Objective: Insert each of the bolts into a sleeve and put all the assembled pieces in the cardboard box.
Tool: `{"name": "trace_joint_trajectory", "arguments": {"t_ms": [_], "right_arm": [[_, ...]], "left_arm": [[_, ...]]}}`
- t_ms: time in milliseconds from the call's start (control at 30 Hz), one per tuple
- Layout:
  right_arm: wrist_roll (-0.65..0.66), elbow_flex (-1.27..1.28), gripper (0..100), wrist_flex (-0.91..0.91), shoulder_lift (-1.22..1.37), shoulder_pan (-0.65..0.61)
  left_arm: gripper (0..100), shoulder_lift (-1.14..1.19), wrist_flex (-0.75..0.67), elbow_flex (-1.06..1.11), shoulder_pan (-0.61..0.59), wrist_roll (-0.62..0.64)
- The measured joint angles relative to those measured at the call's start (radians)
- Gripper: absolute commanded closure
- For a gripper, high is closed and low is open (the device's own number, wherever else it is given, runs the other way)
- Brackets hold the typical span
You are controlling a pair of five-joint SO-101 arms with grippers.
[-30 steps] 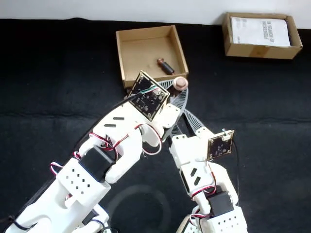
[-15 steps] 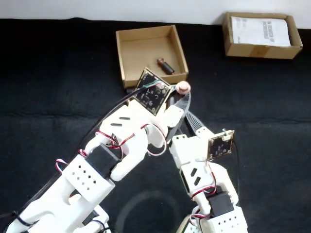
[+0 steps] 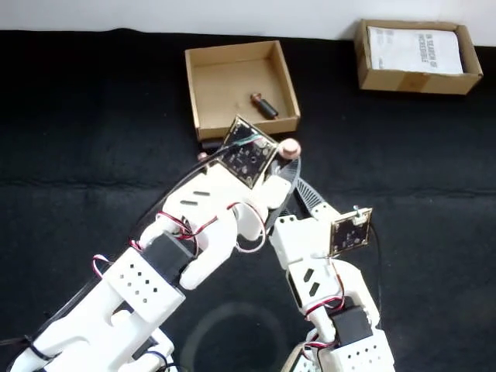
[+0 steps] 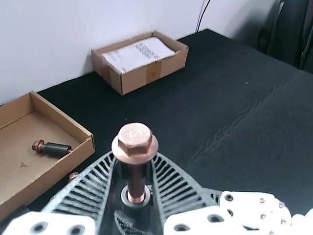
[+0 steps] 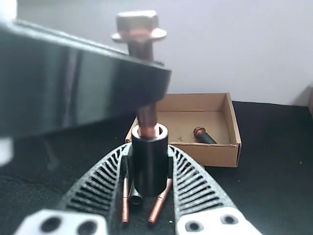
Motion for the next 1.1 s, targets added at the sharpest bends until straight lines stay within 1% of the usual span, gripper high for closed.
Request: {"name": "trace_joint_trajectory", "arguments": {"t_ms": [133,167,300,367,400,567,733,867,967,1100], "right_arm": [[0.002,0.000,99.1,0.000,0.000,0.000],[0.002,0.000,99.1,0.000,0.000,0.000],[0.002,0.000,99.1,0.000,0.000,0.000],[0.002,0.000,99.1,0.000,0.000,0.002],[0.000,0.000,99.1,0.000,0.000,0.003],[0.002,0.000,99.1,0.002,0.002,0.002],[0.002,0.000,99.1,0.000,0.000,0.003],[0.002,0.000,99.1,0.000,0.000,0.032],[0.002,0.000,99.1,0.006,0.000,0.055],[0.002,-0.012,99.1,0.117,0.000,0.058]], "left_arm": [[98,0.000,0.000,0.041,0.002,-0.071],[96,0.000,0.000,0.043,0.003,-0.083],[80,0.000,0.000,0.043,0.000,-0.100],[74,0.000,0.002,0.043,-0.003,-0.100],[74,0.002,0.002,0.043,-0.011,-0.100],[76,0.000,0.005,0.043,-0.054,-0.100],[76,0.000,0.021,0.035,-0.110,-0.103],[78,-0.046,0.132,-0.025,-0.152,-0.103],[81,-0.115,0.218,-0.052,-0.189,-0.104],[86,-0.210,0.295,-0.052,-0.258,-0.104]]}}
